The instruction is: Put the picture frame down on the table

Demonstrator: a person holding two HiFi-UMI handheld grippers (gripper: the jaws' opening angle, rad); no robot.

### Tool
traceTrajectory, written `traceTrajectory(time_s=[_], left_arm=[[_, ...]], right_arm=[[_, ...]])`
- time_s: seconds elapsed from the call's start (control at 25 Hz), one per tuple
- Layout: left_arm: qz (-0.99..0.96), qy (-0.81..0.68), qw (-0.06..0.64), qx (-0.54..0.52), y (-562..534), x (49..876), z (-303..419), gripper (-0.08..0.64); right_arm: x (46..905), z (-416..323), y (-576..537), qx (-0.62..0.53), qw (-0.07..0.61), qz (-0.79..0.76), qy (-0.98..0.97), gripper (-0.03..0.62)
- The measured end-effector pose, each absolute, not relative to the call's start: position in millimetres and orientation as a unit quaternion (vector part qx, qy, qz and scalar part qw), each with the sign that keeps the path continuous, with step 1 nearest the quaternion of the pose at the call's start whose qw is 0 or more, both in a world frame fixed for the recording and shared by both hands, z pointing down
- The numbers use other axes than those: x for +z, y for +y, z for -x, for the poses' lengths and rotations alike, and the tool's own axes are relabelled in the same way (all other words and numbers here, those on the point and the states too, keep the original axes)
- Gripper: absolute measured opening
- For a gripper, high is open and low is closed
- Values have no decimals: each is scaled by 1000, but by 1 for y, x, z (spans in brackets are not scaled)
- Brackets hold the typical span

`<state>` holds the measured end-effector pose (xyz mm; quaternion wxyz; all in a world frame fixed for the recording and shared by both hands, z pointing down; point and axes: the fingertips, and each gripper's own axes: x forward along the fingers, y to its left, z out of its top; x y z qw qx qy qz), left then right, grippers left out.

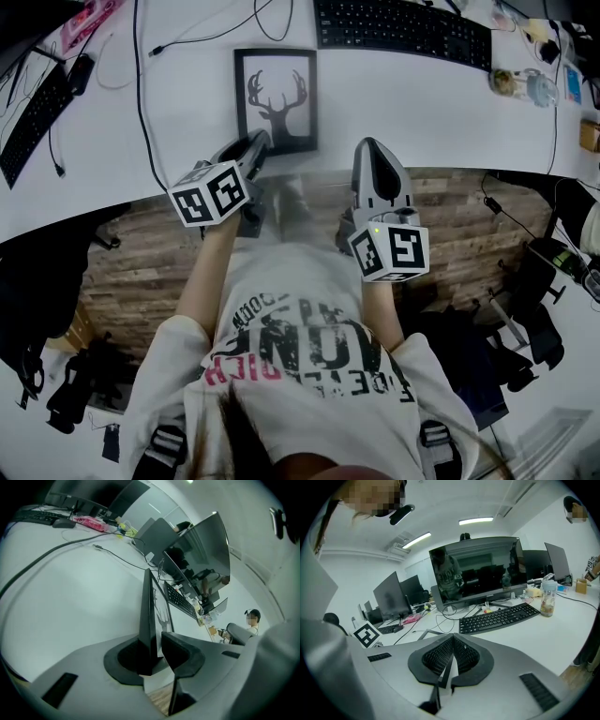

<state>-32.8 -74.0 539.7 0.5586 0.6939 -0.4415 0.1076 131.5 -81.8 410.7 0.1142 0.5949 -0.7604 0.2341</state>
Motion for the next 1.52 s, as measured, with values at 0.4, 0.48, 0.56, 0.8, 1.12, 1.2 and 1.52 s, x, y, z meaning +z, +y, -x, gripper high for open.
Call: traceTrajectory(time_s=[0.4,0.48,0.56,0.8,1.12,1.2,1.52], left_arm=[[-693,-465,531,150,-73,554,44,160],[-693,-469,525,158,-73,556,45,169],[-693,-472,520,163,-73,557,47,175],[-694,-480,508,170,-74,558,47,183],[-711,-495,449,220,-74,558,48,201],[-713,-499,434,233,-73,558,46,202],[-718,-506,399,264,-71,560,44,210]], right_arm=[[413,-134,-82,235,115,-595,-760,0],[413,-134,-83,236,115,-596,-759,0],[414,-134,-83,237,115,-596,-759,0],[414,-137,-83,237,115,-596,-759,0],[414,-136,-81,238,115,-596,-759,0],[414,-138,-81,237,116,-596,-758,1],[412,-137,-78,235,117,-596,-759,1]])
